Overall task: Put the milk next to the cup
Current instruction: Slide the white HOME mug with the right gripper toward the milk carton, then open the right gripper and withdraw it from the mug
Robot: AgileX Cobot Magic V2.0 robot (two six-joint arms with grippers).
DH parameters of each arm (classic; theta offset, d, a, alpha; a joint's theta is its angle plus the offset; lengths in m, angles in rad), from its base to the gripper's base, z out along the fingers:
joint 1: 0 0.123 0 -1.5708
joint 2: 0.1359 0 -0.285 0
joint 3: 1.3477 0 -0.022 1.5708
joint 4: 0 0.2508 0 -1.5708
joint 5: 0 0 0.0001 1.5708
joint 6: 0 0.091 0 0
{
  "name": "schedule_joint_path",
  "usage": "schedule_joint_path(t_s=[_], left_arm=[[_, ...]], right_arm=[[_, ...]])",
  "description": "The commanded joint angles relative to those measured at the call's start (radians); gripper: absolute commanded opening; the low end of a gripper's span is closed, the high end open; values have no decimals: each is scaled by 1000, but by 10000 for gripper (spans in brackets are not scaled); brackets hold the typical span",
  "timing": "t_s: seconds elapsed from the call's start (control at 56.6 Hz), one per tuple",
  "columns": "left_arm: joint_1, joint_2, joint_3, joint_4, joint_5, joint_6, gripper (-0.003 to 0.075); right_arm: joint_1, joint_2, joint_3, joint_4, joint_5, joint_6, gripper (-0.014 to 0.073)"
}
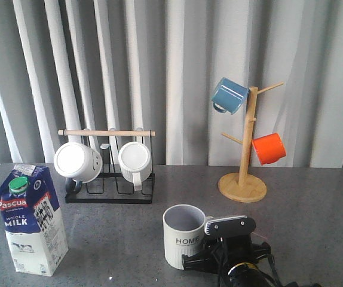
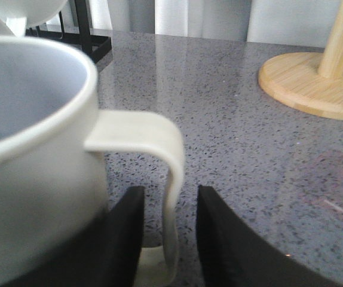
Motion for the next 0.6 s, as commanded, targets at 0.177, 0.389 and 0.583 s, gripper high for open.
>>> schedule_joint_path(t_s=[0.177,0.389,0.583], left_arm=[[-2,-11,-35,-3,-53,-2,533],[-2,-11,-35,-3,-53,-2,533],[-2,-11,-35,-3,-53,-2,533]], right_arm=[[-1,-215,147,-74,-69,0,333],[-68,-459,286,-251,24,4,333],[-262,-695,289,-507,253,80,333]])
